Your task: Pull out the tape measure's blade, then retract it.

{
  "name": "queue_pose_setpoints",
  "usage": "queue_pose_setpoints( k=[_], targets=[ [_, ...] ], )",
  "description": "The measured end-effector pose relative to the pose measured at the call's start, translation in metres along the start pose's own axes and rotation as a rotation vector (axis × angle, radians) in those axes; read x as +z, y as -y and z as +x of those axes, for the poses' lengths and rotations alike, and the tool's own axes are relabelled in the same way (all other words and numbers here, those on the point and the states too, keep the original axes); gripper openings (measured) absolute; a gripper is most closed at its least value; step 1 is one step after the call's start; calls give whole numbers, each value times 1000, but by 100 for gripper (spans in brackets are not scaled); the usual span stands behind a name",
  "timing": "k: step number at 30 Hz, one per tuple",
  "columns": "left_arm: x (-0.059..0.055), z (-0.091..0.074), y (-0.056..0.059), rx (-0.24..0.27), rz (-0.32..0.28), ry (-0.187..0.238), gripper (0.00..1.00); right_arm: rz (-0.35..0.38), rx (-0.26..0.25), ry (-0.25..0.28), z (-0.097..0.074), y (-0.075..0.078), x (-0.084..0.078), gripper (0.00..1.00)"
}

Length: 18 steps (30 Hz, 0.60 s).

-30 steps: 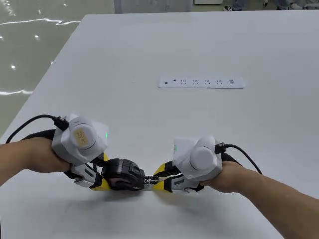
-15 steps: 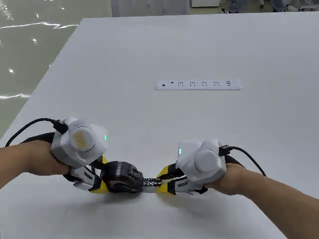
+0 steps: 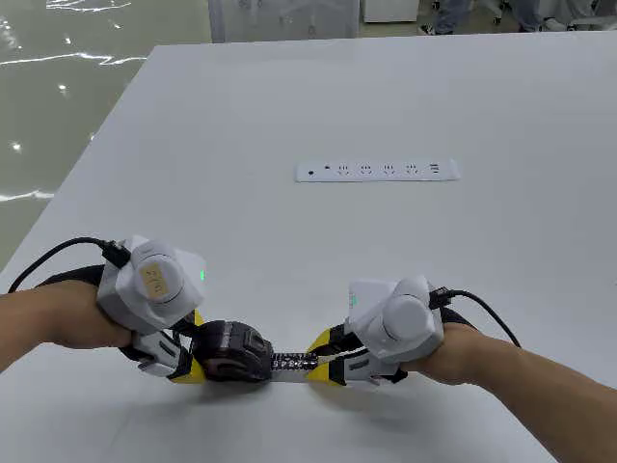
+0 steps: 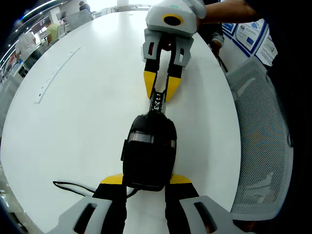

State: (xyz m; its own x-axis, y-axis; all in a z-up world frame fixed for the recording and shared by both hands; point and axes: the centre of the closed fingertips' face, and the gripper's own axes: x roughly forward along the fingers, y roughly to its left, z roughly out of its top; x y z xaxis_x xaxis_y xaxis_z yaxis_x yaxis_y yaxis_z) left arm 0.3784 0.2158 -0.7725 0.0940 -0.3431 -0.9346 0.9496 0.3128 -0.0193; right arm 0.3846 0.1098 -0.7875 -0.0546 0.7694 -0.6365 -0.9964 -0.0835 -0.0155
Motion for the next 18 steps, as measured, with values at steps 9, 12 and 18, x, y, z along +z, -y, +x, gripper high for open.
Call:
queue_pose_setpoints(
  k=[9, 12, 18],
  targets=[
    [0, 1, 1, 0, 0, -6, 27, -5, 0, -7, -8, -1, -6, 12],
    [0, 1, 0, 0, 1, -8, 27, -2, 0, -7, -11, -2, -8, 12],
    [0, 2, 1, 0, -2, -12, 27, -1, -1, -11, -18, -2, -12, 12]
  ],
)
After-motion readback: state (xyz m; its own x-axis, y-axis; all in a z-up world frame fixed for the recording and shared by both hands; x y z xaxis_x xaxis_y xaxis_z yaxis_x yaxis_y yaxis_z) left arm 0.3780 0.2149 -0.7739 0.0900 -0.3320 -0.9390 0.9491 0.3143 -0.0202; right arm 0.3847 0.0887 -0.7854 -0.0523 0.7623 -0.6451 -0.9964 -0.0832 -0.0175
